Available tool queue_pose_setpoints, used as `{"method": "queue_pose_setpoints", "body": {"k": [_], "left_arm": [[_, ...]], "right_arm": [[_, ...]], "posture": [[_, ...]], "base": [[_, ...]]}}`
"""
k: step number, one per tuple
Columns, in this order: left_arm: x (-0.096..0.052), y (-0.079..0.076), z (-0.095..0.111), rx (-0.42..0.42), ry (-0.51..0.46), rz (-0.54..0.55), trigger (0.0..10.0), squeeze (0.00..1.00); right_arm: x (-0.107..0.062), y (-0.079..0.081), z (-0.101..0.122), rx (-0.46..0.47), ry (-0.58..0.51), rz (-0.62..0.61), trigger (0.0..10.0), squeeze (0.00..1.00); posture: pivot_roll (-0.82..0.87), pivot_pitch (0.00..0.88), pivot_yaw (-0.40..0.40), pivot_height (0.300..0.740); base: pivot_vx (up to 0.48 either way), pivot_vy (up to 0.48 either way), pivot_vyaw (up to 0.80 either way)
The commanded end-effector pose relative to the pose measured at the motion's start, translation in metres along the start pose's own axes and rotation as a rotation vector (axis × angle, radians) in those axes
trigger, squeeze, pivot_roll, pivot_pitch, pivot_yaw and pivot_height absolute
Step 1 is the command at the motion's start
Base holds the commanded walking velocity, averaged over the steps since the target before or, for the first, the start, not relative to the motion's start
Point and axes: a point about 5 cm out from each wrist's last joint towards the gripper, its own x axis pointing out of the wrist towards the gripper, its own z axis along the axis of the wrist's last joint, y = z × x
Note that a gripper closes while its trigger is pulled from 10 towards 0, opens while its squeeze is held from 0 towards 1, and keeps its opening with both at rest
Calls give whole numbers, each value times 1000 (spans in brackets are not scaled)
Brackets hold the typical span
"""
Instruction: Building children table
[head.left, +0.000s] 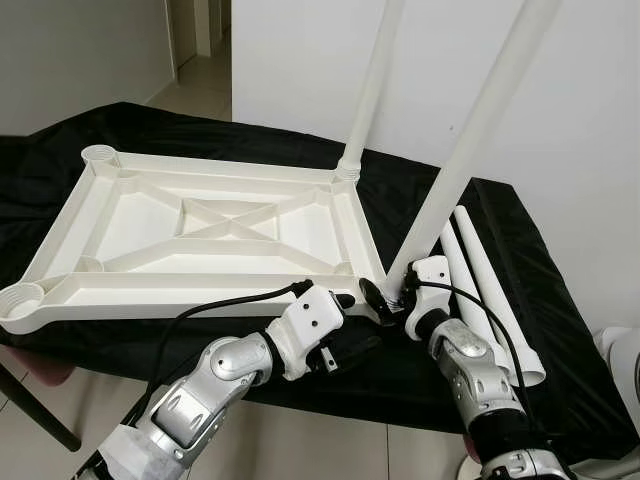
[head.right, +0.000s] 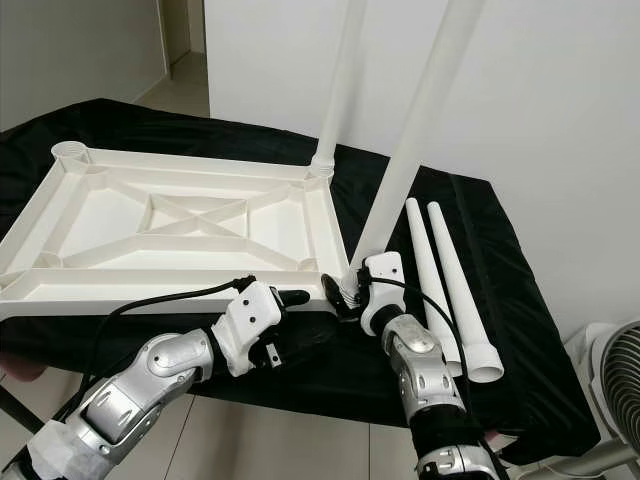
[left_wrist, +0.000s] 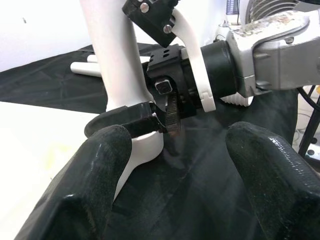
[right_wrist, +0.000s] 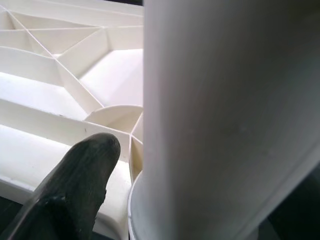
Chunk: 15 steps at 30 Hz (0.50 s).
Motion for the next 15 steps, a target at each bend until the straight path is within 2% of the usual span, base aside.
{"method": "queue_pose_setpoints", "body": {"k": [1,8,9,10,11,12,13,15], "left_arm": [[1,-6,1,2,-1,-121,10000,0],[2,-8,-2,-7,7,-125,10000,0],[4,-10,-4,-11,9,-126,10000,0],[4,-10,-4,-11,9,-126,10000,0],[5,-12,-6,-16,12,-129,10000,0],[5,-12,-6,-16,12,-129,10000,0],[6,-14,-8,-24,14,-130,10000,0],[6,-14,-9,-40,13,-125,10000,0]], "right_arm": [[1,-3,2,-20,-2,13,10000,0],[10,-10,9,-74,-11,78,10000,0],[11,-9,8,-79,-5,86,7255,0],[11,-9,8,-79,-5,86,7255,0],[11,-8,6,-76,1,98,1843,0],[11,-8,6,-76,1,98,1843,0],[11,-7,4,-70,4,107,0,0],[11,-6,2,-70,7,116,0,0]], "posture": [[0,0,-117,740],[5,0,-120,740],[8,0,-126,740],[8,0,-126,740],[8,0,-126,740],[8,0,-126,740],[11,0,-130,740],[11,0,-130,740]], "base": [[0,0,0],[0,0,0],[0,0,0],[0,0,0],[0,0,0],[0,0,0],[0,0,0],[0,0,0]]}}
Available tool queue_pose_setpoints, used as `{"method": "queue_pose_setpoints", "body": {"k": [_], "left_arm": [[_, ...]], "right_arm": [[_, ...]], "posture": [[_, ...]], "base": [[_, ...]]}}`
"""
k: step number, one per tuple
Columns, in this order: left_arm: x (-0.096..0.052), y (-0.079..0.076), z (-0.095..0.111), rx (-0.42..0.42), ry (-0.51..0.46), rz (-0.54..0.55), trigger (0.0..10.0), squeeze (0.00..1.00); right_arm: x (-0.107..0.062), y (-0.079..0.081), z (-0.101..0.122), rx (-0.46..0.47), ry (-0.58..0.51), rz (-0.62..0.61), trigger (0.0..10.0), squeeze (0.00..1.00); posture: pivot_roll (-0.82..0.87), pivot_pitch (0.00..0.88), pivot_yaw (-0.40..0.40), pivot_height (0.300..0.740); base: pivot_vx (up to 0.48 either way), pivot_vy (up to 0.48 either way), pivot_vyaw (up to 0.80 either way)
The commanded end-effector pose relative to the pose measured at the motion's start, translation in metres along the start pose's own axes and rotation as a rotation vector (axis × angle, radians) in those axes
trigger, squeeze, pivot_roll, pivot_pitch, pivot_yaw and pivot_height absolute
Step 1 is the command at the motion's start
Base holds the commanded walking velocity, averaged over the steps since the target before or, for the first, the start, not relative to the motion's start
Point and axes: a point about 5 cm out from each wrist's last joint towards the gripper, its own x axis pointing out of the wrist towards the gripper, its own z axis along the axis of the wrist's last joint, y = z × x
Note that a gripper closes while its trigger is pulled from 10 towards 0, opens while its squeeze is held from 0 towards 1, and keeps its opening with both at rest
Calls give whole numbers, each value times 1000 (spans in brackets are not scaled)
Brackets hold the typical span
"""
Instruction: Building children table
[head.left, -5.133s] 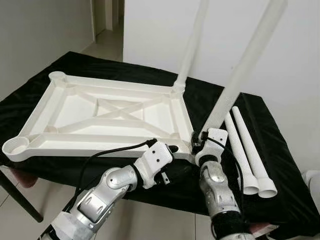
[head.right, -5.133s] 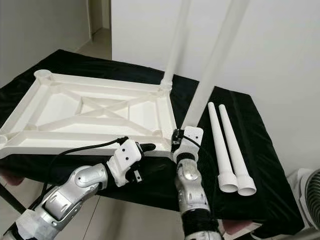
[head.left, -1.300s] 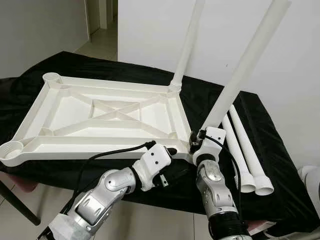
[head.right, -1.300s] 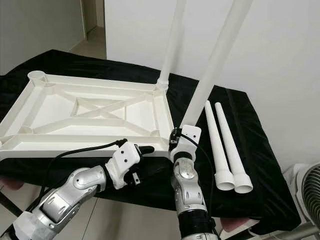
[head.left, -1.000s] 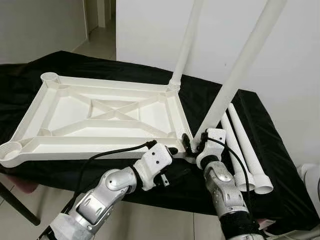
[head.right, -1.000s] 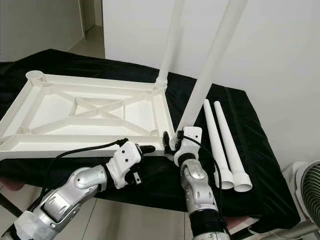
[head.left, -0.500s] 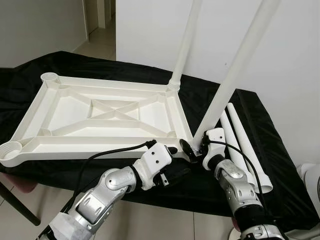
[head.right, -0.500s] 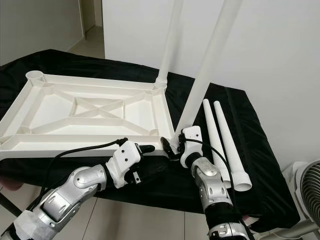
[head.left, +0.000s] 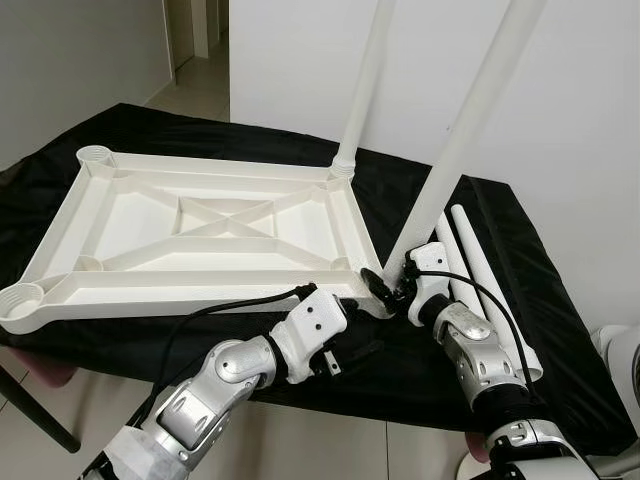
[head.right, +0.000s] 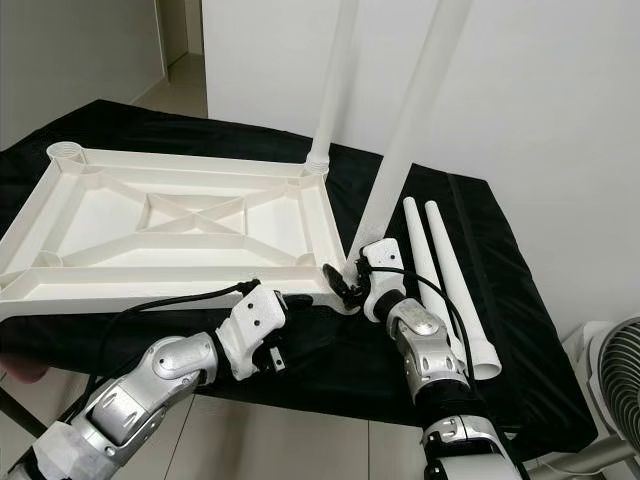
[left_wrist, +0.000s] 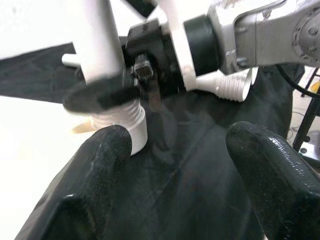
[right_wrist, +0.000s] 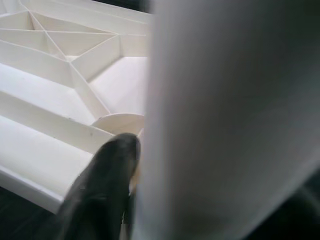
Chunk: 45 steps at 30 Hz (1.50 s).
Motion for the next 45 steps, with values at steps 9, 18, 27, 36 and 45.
{"method": "queue_pose_setpoints", "body": {"k": [9,18,27,36,45], "left_arm": [[2,-8,-12,-25,19,-93,10000,0],[2,-8,-13,-25,19,-95,10000,0],[2,-5,-13,-21,11,-87,10000,0],[-2,6,-10,-11,7,-55,10000,0],[-3,3,-10,-7,4,-66,10000,0]], "right_arm": [[-1,5,-12,29,29,41,0,0],[-1,4,-20,82,64,-101,10000,0],[-8,16,-28,221,81,-488,10000,0],[-12,43,-25,271,52,-613,10000,0],[-16,38,-18,266,29,-630,10000,1000]], "posture": [[10,0,-133,740],[9,0,-136,740],[8,0,-146,740],[16,0,-154,740],[14,0,-150,740]], "base": [[0,0,0],[0,0,0],[0,0,0],[0,0,0],[0,0,0]]}}
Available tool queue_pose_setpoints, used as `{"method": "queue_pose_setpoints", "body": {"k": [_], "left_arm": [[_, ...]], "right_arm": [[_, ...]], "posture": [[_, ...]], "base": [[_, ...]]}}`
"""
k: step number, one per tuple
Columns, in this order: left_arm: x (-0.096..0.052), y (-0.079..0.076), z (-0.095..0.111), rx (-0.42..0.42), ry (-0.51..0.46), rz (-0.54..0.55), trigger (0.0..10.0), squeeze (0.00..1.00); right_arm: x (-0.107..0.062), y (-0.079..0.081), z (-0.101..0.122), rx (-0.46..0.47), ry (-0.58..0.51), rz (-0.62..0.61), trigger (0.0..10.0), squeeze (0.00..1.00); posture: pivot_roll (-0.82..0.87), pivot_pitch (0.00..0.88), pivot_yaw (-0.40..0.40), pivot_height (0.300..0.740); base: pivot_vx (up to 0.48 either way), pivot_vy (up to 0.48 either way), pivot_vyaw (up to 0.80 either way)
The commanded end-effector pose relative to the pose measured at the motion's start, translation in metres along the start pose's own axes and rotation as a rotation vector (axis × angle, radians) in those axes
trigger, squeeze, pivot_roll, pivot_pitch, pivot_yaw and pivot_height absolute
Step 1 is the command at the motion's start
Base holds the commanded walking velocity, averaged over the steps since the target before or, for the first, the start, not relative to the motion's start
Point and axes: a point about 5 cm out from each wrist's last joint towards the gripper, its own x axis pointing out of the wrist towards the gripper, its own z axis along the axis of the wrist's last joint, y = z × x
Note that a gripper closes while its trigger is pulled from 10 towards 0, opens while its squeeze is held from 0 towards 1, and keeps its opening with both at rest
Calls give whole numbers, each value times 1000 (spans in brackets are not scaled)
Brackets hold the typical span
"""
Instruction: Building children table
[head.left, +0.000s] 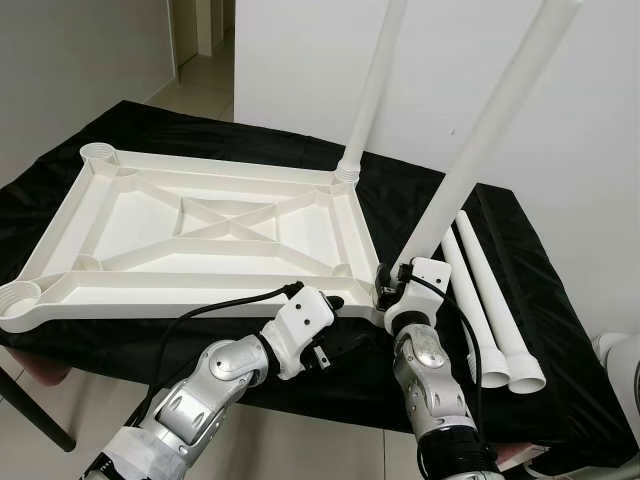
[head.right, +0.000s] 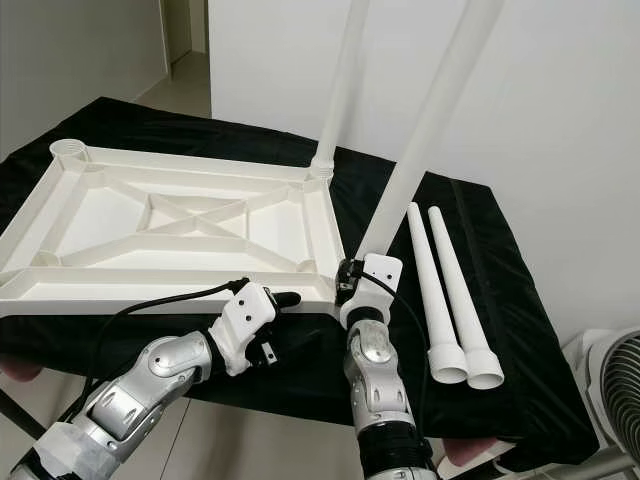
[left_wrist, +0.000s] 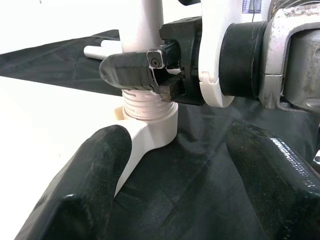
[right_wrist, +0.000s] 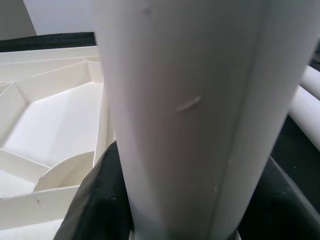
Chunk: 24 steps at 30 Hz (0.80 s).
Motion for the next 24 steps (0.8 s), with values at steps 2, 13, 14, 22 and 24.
{"method": "queue_pose_setpoints", "body": {"k": [2,13,14,22,24], "left_arm": [[1,-9,-1,4,-4,-121,10000,0],[1,-9,0,5,-7,-119,10000,0],[1,-9,0,5,-7,-118,10000,0],[-1,-6,0,11,0,-114,10000,0],[-1,-5,0,13,1,-113,10000,0]], "right_arm": [[-7,-11,-15,-5,73,-28,10000,1000],[-9,-20,-4,-6,37,186,10000,522],[-9,-21,-4,-8,47,230,10000,522],[-1,-28,-3,-155,56,487,10000,0],[2,-28,-3,-173,62,513,10000,0]], "posture": [[14,0,-152,740],[9,0,-150,740],[9,0,-150,740],[6,0,-127,740],[9,0,-125,740]], "base": [[0,0,0],[0,0,0],[0,0,0],[0,0,0],[0,0,0]]}}
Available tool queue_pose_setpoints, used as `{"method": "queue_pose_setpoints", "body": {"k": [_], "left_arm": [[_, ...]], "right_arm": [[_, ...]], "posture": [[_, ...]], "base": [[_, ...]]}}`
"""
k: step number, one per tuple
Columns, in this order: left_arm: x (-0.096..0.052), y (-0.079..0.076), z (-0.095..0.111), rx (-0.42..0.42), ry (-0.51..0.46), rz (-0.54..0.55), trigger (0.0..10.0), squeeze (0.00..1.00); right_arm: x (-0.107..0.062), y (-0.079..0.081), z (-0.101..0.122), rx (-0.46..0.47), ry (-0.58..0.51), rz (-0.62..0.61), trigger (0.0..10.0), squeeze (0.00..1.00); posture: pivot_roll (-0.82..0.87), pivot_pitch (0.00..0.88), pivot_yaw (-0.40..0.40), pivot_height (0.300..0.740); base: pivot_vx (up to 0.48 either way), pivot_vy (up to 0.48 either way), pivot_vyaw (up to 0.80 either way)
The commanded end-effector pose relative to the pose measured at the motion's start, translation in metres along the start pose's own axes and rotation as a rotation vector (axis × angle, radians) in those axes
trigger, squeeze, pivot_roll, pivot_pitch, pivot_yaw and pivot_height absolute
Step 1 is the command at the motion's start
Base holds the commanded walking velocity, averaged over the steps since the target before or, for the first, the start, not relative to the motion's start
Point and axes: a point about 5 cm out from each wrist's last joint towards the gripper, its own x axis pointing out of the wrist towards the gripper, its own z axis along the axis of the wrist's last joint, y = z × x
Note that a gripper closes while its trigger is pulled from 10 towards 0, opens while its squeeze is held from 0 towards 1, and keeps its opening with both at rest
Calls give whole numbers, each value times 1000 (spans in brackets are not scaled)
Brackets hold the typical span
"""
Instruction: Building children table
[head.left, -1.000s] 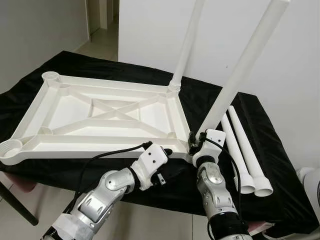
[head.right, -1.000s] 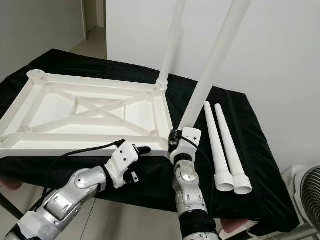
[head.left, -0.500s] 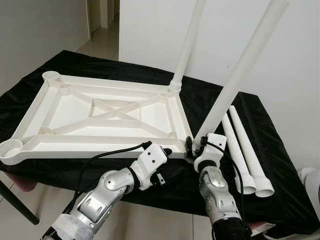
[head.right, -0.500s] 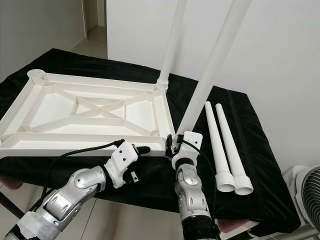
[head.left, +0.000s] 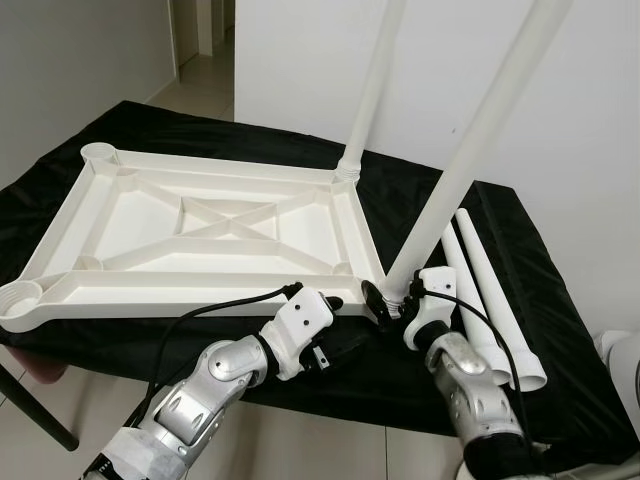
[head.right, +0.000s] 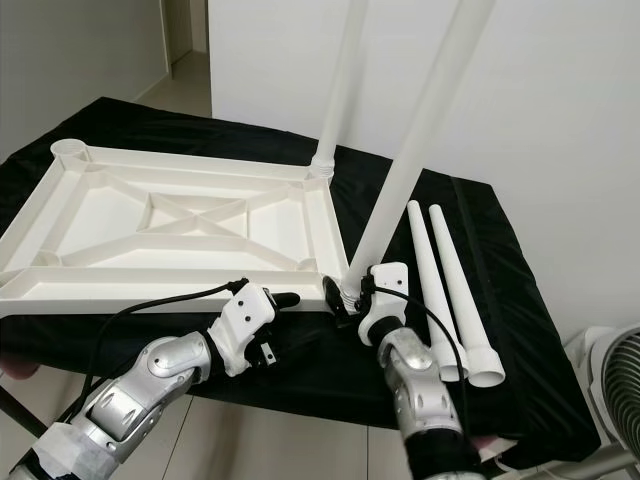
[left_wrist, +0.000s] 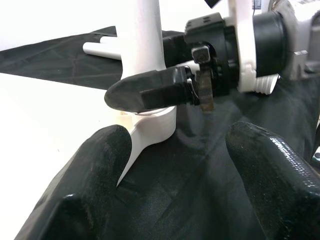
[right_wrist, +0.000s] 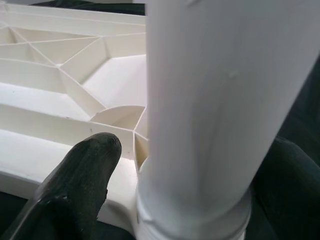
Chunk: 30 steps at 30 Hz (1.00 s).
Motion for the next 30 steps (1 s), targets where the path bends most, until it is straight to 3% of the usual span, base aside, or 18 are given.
{"method": "queue_pose_setpoints", "body": {"k": [1,11,12,14,15,26,27,30], "left_arm": [[1,-6,1,11,-4,-115,10000,0],[3,-3,5,21,-13,-110,10000,0],[3,-2,5,21,-14,-109,10000,0],[4,-2,5,21,-14,-108,10000,0],[4,-2,5,21,-14,-108,10000,0],[4,-6,5,14,-17,-113,10000,0],[4,-6,5,13,-18,-115,10000,0],[4,-7,6,13,-20,-119,10000,0]], "right_arm": [[4,-1,-1,-34,14,42,10000,0],[25,-5,0,-107,44,141,10000,0],[26,-5,-1,-114,54,143,4353,0],[27,-6,-2,-117,59,144,4353,0],[28,-6,-3,-118,64,144,0,0],[23,-9,-14,-89,86,135,0,0],[23,-11,-15,-92,91,117,10000,0],[22,-15,-16,-86,91,61,10000,0]], "posture": [[9,0,-124,740],[21,0,-124,740],[22,0,-126,740],[22,0,-126,740],[23,0,-128,740],[13,0,-127,740],[11,0,-126,740],[10,0,-125,740]], "base": [[0,0,0],[0,0,0],[0,0,0],[0,0,0],[0,0,0],[0,0,0],[0,0,0],[0,0,0]]}}
